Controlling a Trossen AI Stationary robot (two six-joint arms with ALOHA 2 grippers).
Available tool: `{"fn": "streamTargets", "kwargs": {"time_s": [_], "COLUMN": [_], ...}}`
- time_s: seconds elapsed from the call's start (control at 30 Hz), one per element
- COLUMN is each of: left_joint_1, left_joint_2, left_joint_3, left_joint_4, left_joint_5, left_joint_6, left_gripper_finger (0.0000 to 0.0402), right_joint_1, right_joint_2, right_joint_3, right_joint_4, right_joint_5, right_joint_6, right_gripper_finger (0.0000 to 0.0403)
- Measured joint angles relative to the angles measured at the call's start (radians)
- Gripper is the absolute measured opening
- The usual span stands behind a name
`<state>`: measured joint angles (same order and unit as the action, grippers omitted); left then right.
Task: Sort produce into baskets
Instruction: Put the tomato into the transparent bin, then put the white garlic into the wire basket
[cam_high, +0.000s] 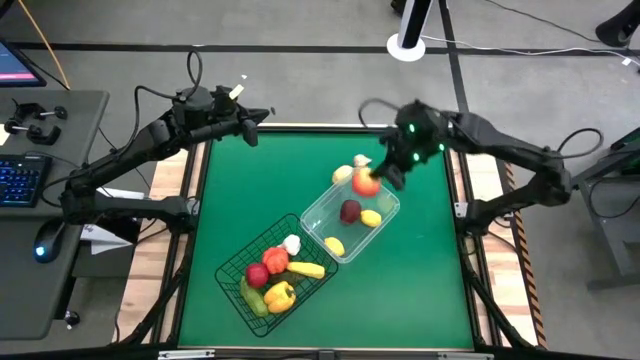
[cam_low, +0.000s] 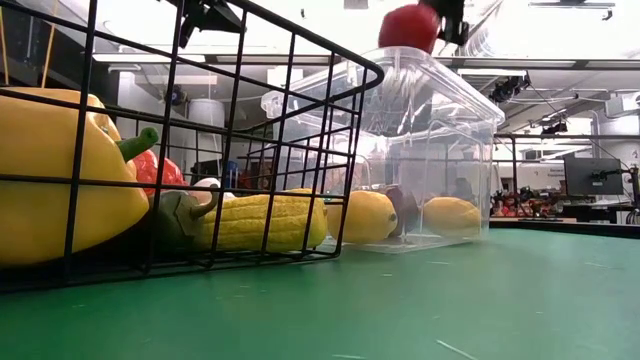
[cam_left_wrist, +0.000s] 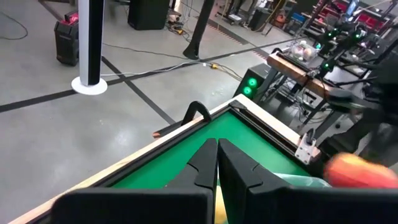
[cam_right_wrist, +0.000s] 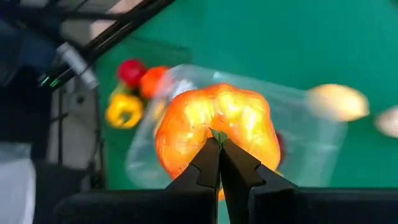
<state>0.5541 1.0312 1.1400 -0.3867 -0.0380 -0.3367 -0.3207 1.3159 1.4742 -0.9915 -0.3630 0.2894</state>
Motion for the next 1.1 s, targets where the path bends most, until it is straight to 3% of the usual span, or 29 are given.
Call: {"fn": "streamTargets", "kwargs": {"time_s": [0.17, 0.33, 0.47, 0.7, 0.8, 0.9, 1.1], "left_joint_1": [0.000, 0.000, 0.000, 0.000, 0.000, 0.000, 0.000], "left_joint_2": [0.005, 0.007, 0.007, 0.007, 0.007, 0.007, 0.007], "left_joint_3": [0.000, 0.000, 0.000, 0.000, 0.000, 0.000, 0.000], "left_joint_4": [0.024, 0.047, 0.046, 0.040, 0.040, 0.040, 0.039], "left_joint_5": [-0.008, -0.008, -0.008, -0.008, -0.008, -0.008, -0.008], "left_joint_6": [-0.001, -0.001, -0.001, -0.001, -0.001, -0.001, -0.001], "left_gripper_finger": [0.0000, 0.0000, 0.0000, 0.0000, 0.0000, 0.0000, 0.0000], "right_joint_1": [0.179, 0.232, 0.227, 0.222, 0.188, 0.098, -0.191], "right_joint_2": [-0.011, 0.034, 0.068, 0.069, 0.066, 0.070, 0.143], "right_joint_3": [0.000, 0.000, 0.000, 0.019, 0.056, 0.061, -0.029], "right_joint_4": [-0.001, 0.000, 0.008, -0.006, -0.011, -0.021, 0.095], "right_joint_5": [0.098, 0.202, 0.205, 0.223, 0.376, 0.528, 0.424], "right_joint_6": [0.064, 0.116, 0.106, 0.027, 0.041, 0.122, 0.213], "right_gripper_finger": [0.0000, 0.0020, 0.0084, 0.0235, 0.0280, 0.0298, 0.0301]}}
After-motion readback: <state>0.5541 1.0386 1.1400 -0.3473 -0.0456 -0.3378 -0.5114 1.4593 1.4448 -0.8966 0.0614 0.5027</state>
